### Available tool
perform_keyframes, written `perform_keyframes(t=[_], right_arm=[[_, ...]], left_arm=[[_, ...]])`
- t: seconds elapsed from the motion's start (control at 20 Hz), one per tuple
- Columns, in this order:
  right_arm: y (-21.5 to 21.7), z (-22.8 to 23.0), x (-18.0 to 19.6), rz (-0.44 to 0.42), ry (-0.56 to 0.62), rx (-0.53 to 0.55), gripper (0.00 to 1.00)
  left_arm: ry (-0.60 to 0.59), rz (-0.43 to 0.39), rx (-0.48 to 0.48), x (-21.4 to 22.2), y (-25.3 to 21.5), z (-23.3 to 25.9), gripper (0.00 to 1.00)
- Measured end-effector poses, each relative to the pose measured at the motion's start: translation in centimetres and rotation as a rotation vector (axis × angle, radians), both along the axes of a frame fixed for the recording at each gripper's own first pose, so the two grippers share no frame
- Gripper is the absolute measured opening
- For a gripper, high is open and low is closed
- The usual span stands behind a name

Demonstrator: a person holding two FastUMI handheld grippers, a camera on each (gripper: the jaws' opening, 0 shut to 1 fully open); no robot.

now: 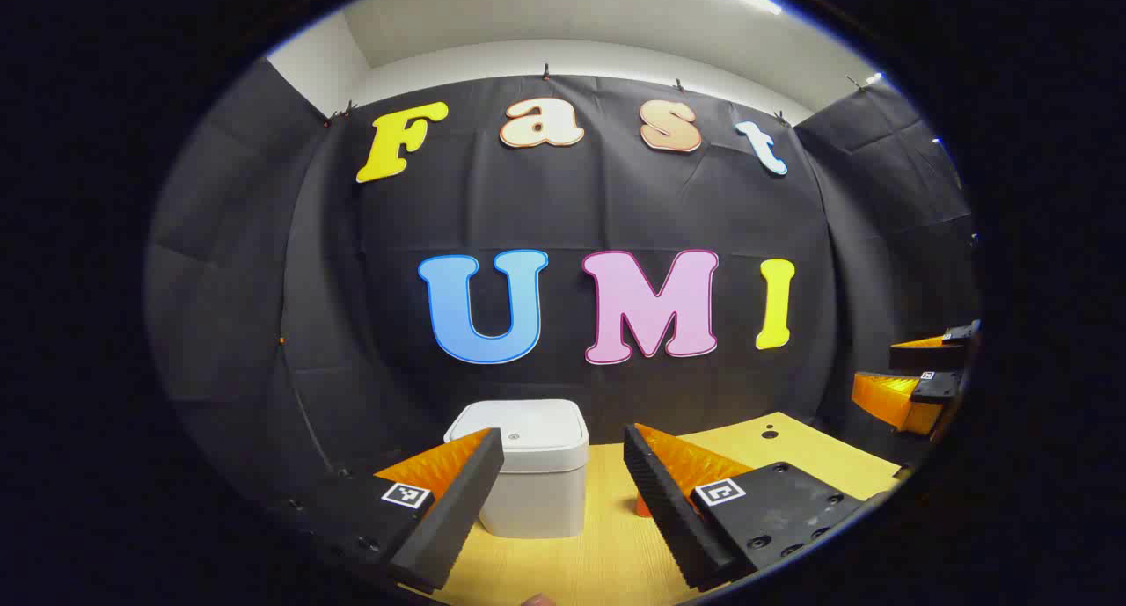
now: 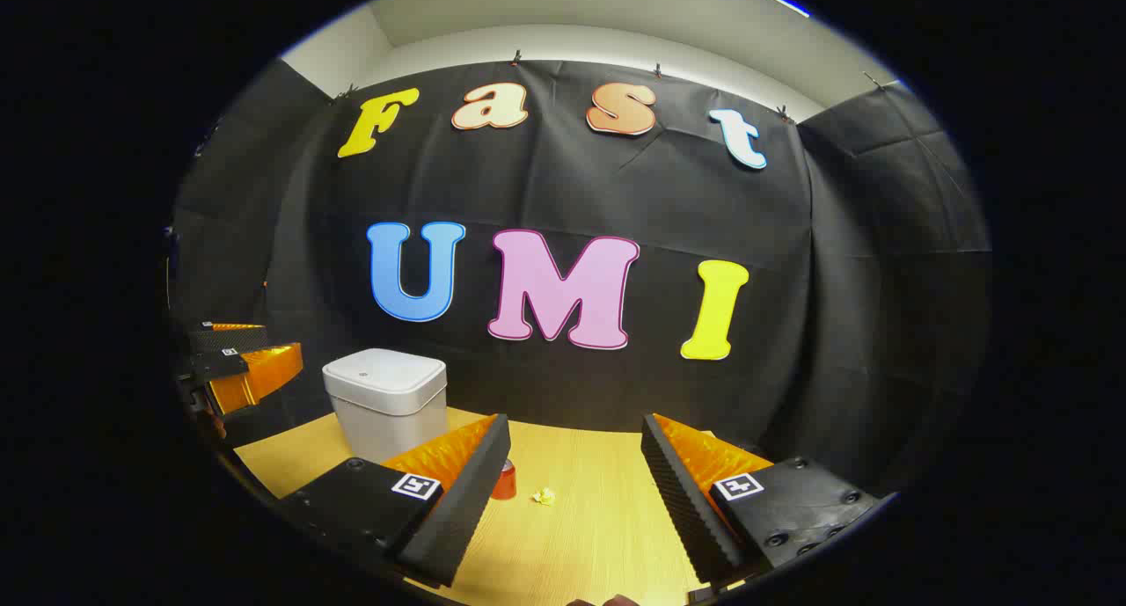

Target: Press the lid of the desktop garbage bin to open it, pick up the crumpled paper on the desktop and throw it into the bin, then pick up the pop can on the desktop and drop it into the bin, and finally close the garbage bin lid.

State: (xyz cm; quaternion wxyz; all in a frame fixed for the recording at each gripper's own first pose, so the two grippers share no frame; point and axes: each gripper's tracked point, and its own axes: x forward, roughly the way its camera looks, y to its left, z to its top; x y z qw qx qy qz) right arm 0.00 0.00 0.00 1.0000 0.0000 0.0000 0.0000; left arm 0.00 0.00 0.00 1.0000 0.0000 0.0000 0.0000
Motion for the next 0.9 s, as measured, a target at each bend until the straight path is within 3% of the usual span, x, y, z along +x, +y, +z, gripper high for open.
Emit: perform_keyframes(t=[0.2, 0.25, 0.3, 0.35, 0.7, 0.8, 0.85, 0.9], right_arm=[[-0.30, 0.18, 0.00, -0.011, -0.005, -0.009, 0.96], [-0.38, 0.08, 0.08, -0.012, -0.003, -0.008, 0.85], [-0.33, 0.07, 0.06, -0.013, -0.001, -0.005, 0.85], [-0.30, -0.02, -0.06, -0.014, 0.000, -0.003, 0.96], [0.04, -0.25, -0.11, -0.009, 0.009, -0.007, 0.96], [0.00, -0.32, -0.08, -0.009, 0.008, -0.005, 0.96], [0.06, -0.20, -0.16, -0.009, 0.008, -0.004, 0.96], [0.07, -0.17, -0.06, -0.009, 0.008, -0.002, 0.96]], left_arm=[[0.016, -0.007, -0.006, 0.46, 0.01, -0.49, 0.93], [0.016, -0.005, -0.006, 0.48, 0.15, -0.44, 0.92], [0.015, -0.003, -0.006, 0.43, 0.24, -0.38, 0.89], [0.014, -0.002, -0.004, 0.51, 0.28, -0.49, 0.87], [0.014, -0.009, 0.013, 0.28, 0.20, -0.59, 0.84], [0.008, -0.013, 0.008, 0.34, 0.31, -0.23, 0.78], [0.009, -0.027, 0.007, 0.41, 0.07, -0.27, 0.69], [0.016, -0.048, 0.012, 0.53, -0.27, -0.34, 0.66]])
